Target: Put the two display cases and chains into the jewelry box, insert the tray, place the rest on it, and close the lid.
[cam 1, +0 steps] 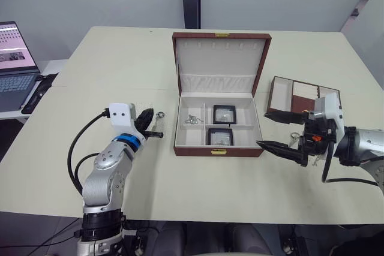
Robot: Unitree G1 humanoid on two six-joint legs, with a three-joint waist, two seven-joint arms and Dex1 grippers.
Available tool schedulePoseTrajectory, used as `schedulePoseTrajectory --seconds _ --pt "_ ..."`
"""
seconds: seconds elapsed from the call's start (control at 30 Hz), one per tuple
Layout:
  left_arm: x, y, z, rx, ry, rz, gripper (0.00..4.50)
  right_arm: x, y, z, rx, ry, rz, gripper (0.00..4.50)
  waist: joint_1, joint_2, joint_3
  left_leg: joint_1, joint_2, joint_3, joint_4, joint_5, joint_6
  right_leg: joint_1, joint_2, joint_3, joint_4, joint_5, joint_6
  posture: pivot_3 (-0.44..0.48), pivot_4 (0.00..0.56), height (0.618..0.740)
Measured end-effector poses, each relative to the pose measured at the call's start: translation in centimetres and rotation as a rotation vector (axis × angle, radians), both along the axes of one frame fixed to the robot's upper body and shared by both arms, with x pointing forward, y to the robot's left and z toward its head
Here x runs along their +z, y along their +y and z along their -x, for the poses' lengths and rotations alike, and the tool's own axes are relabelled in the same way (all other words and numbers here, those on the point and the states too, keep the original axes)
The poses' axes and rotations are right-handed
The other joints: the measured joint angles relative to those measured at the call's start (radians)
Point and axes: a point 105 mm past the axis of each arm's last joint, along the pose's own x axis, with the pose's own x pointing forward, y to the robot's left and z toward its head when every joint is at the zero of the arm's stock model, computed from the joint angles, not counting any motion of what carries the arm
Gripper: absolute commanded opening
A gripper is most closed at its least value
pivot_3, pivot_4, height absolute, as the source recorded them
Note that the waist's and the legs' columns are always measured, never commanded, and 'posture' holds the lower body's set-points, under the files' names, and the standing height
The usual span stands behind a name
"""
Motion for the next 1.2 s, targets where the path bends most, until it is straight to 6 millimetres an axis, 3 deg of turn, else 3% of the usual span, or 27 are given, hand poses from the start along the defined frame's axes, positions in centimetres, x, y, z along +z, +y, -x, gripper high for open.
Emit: schedulePoseTrajectory --seconds 0.13,0.17,0.27,0.43,0.83,1.2 --pt "-0.2 0.1 0.0 0.004 0.016 -0.007 0.02 0.0 0.0 0.0 0.0 0.001 -0.004 4.5 0.0 0.0 0.0 0.0 0.0 0.0 0.0 0.0 0.0 0.0 0.0 0.0 0.0 0.0 0.0 0.0 0.15 0.74" --pt "-0.3 0.2 0.0 0.009 0.02 -0.012 0.2 0.0 0.0 0.0 0.0 0.001 -0.005 4.5 0.0 0.0 0.0 0.0 0.0 0.0 0.0 0.0 0.0 0.0 0.0 0.0 0.0 0.0 0.0 0.0 0.15 0.74" --pt "-0.8 0.6 0.0 0.027 0.041 -0.032 0.89 0.0 0.0 0.0 0.0 0.001 -0.005 4.5 0.0 0.0 0.0 0.0 0.0 0.0 0.0 0.0 0.0 0.0 0.0 0.0 0.0 0.0 0.0 0.0 0.15 0.74" --pt "-2.6 1.1 -0.4 0.043 0.109 -0.064 2.42 0.0 0.0 0.0 0.0 0.002 -0.005 4.5 0.0 0.0 0.0 0.0 0.0 0.0 0.0 0.0 0.0 0.0 0.0 0.0 0.0 0.0 0.0 0.0 0.15 0.74" --pt "-4.4 0.6 -1.5 0.02 0.2 -0.095 2.42 -0.3 0.0 0.0 -0.005 0.012 -0.005 4.5 0.001 0.0 0.0 0.0 0.0 0.0 0.0 0.0 0.0 0.0 0.0 0.0 0.0 0.0 0.0 0.0 0.15 0.74" --pt "-4.4 0.4 -1.4 0.006 0.241 -0.145 2.42 -0.3 -0.1 -0.1 -0.017 0.017 -0.004 4.5 0.001 0.0 0.0 0.0 0.0 0.0 0.0 0.0 0.0 0.0 0.0 0.0 0.0 0.0 0.0 0.0 0.15 0.74"
